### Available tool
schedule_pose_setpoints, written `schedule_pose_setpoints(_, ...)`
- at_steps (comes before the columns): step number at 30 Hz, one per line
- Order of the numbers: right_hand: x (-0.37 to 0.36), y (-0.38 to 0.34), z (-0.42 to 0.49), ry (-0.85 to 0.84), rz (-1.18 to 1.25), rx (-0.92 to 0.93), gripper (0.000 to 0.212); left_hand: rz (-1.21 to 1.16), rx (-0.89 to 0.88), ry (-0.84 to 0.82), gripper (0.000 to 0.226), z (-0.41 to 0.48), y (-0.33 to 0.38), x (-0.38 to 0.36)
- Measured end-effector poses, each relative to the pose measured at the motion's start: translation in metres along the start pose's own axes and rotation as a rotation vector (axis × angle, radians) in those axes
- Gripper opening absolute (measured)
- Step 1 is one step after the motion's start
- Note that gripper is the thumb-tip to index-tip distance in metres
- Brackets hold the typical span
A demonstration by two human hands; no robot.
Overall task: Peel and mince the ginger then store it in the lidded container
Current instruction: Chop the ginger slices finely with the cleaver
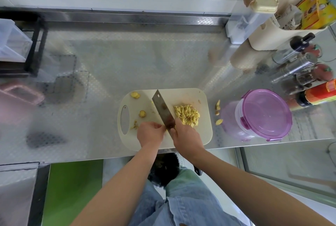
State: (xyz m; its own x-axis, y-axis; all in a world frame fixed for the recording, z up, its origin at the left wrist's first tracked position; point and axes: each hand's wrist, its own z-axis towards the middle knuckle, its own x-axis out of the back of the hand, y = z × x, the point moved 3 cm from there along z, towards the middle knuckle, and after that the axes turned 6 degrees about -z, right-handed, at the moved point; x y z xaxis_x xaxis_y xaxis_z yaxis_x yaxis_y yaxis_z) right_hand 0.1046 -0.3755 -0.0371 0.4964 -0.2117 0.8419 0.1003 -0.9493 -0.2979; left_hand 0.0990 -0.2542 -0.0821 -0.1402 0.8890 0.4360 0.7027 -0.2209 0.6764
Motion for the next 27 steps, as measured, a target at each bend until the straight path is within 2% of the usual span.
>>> schedule_pose_setpoints(9, -0.011, -0.007, 0.008, -0.06, -0.072, -0.028, 0.004, 0.04, 0.014, -0.007, 0.016, 0.001, -0.001, 0.0)
schedule_pose_setpoints(19, -0.014, -0.01, 0.011, -0.048, -0.096, -0.026, 0.016, 0.075, 0.014, -0.001, 0.027, 0.002, -0.001, 0.0)
schedule_pose_setpoints(23, -0.011, -0.008, 0.017, 0.002, -0.025, -0.038, 0.007, 0.094, 0.016, -0.011, 0.027, 0.002, -0.001, 0.0)
schedule_pose_setpoints(27, -0.004, 0.007, 0.021, 0.091, 0.1, -0.061, 0.023, 0.019, -0.01, -0.045, 0.025, 0.003, -0.006, -0.001)
